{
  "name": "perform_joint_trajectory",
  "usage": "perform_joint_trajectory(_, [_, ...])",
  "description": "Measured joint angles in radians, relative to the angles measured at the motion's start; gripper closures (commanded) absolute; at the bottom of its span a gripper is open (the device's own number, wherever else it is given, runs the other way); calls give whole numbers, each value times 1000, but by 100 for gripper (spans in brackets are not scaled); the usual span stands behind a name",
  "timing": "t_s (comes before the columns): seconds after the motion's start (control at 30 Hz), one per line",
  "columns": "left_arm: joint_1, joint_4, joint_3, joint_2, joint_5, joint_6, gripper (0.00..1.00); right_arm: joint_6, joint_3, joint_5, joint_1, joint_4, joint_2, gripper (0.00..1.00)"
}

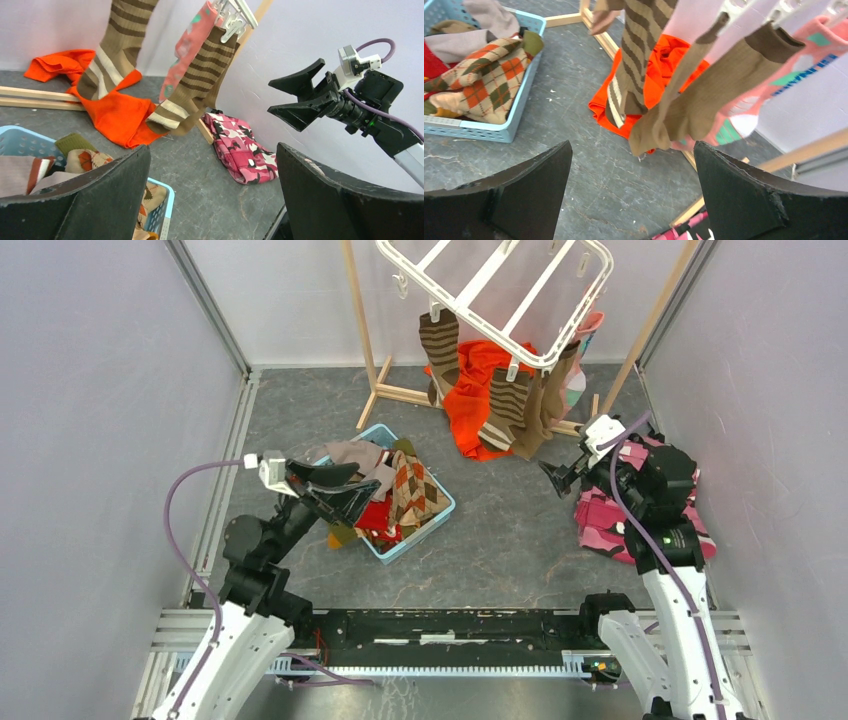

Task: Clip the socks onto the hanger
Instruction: Reset both arms

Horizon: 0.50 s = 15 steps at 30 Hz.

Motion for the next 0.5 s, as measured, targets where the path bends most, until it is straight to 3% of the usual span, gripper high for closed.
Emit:
perform_joint_trajectory(0.23, [0, -314, 166, -34, -28, 81, 0, -31, 20, 96, -3, -82, -6, 2])
perform_joint_trajectory(0.5, [0, -524, 333, -22, -17, 188, 0, -29, 241, 256, -3, -171, 24, 2])
